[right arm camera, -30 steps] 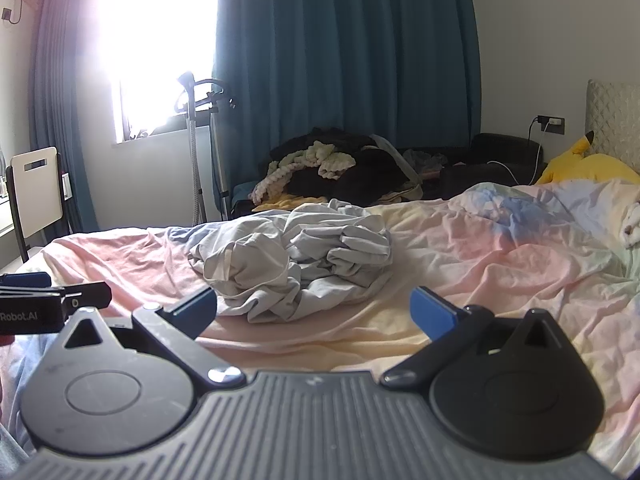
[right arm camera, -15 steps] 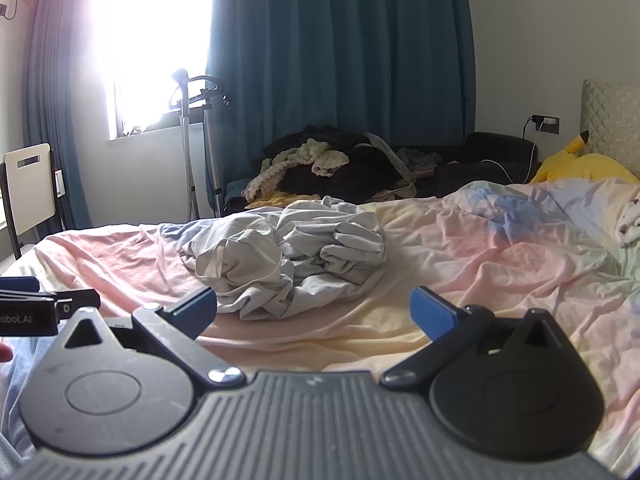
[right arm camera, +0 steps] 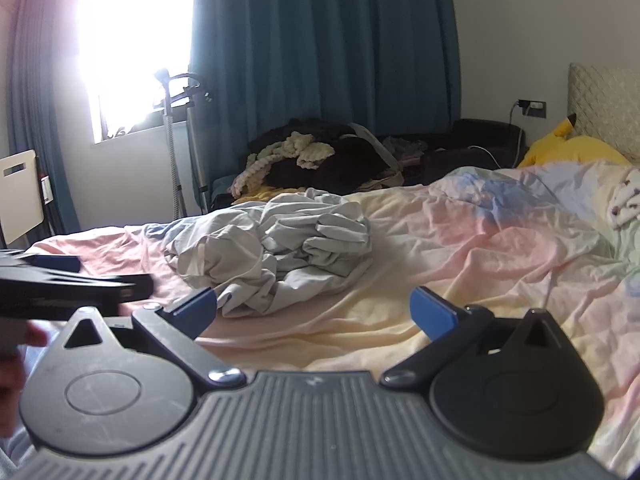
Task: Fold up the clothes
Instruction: 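Grasp a grey garment edge with the left gripper while the right gripper grasps another edge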
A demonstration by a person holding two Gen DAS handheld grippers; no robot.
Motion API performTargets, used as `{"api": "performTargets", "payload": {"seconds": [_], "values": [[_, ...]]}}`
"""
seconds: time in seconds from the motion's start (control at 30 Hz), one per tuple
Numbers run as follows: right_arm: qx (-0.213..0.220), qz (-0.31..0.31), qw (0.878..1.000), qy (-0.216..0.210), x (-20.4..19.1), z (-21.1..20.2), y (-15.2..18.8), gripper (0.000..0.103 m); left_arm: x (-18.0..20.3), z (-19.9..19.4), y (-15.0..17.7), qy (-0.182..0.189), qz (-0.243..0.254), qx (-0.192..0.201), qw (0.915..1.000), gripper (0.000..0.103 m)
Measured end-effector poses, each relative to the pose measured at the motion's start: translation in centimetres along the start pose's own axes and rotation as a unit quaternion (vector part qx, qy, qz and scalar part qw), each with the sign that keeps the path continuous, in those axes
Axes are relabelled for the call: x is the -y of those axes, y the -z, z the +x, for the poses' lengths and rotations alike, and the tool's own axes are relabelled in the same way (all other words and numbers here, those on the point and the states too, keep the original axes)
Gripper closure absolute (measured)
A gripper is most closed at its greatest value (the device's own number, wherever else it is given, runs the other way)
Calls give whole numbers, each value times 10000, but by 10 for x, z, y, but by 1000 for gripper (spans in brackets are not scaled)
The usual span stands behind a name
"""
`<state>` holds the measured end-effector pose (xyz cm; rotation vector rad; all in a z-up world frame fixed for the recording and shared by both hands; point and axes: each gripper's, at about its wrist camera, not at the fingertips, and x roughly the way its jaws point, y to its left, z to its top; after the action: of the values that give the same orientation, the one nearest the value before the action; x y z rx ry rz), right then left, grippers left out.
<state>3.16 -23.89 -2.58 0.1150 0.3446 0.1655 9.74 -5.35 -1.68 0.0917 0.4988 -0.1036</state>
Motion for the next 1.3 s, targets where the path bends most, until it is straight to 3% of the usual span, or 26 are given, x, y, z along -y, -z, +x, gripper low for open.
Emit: {"api": "performTargets", "payload": {"seconds": [0.07,0.37,0.4,0.47,0.5,0.53,0.63,0.97,1.13,1.3], "values": [[-2,60,9999,92,5,3,0,0,10,25,-2,100,92,-95,9999,0],[-149,577,9974,406,43,26,7,0,38,129,5,-568,560,-143,9967,2],[-179,632,9969,424,46,30,8,0,42,141,6,-645,612,-148,9959,10],[-239,741,9959,459,54,38,11,0,44,159,8,-792,631,-220,9946,42],[-269,796,9953,477,57,42,13,0,40,162,8,-800,505,-286,9951,63],[-305,834,9948,494,60,46,14,0,35,163,7,-794,362,-347,9956,76],[-397,873,9941,514,63,59,17,0,22,147,3,-615,68,-289,9977,92],[159,696,9972,220,50,49,14,0,-27,29,-9,81,22,-241,9997,97],[321,610,9976,1,39,40,10,0,-53,-25,-8,175,-243,-209,9993,99],[356,732,9963,-291,29,28,7,0,-80,-62,10,-24,-726,-137,9973,101]]}}
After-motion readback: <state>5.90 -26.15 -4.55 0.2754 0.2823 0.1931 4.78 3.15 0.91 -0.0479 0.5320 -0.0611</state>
